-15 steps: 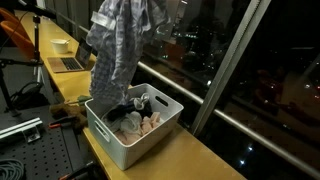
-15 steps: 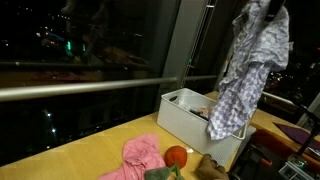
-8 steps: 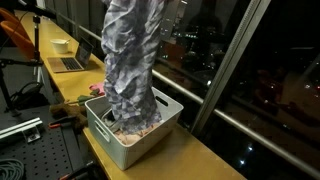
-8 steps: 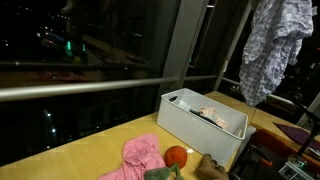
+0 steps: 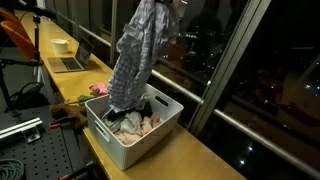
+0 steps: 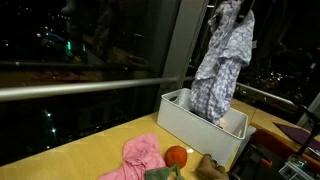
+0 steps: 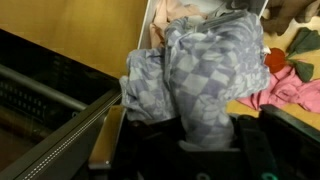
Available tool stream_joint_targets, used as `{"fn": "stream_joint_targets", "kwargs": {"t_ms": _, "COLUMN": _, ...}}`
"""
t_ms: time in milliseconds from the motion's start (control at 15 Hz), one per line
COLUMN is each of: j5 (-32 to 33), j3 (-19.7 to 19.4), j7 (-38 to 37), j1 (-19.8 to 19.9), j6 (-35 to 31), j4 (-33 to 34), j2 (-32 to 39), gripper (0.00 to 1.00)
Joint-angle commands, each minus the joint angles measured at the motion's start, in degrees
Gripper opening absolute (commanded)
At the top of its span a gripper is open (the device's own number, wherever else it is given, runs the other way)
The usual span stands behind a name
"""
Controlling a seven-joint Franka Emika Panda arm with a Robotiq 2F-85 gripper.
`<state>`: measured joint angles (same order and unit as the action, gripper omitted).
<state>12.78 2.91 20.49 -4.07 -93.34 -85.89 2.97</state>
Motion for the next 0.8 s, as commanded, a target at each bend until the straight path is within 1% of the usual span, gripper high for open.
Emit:
{"fn": "stream_joint_targets", "kwargs": {"t_ms": 0, "j5": -2.5, "j3": -1.0, "j7": 3.5, "j1": 2.2, "j6": -7.3, "j4": -5.5, "j2": 2.5, "gripper": 0.00}}
{"fn": "stream_joint_targets", "kwargs": {"t_ms": 200, "j5": -3.2, "j3": -1.8, "j7": 6.6, "j1": 4.2, "j6": -12.4, "j4": -10.2, "j2": 4.5, "gripper": 0.00}}
{"fn": "stream_joint_targets", "kwargs": {"t_ms": 400, "j5": -3.8, "j3": -1.8, "j7": 9.8, "j1": 5.6, "j6": -15.9, "j4": -12.4, "j2": 7.3, "gripper": 0.00}}
{"fn": "stream_joint_targets", "kwargs": {"t_ms": 600, "j5": -5.2, "j3": -0.8, "j7": 12.6, "j1": 5.6, "j6": -18.5, "j4": -12.9, "j2": 10.5, "gripper": 0.00}}
{"fn": "stream_joint_targets", "kwargs": {"t_ms": 733, "j5": -5.6, "j3": 0.4, "j7": 13.2, "j1": 4.8, "j6": -18.9, "j4": -12.5, "j2": 12.4, "gripper": 0.00}}
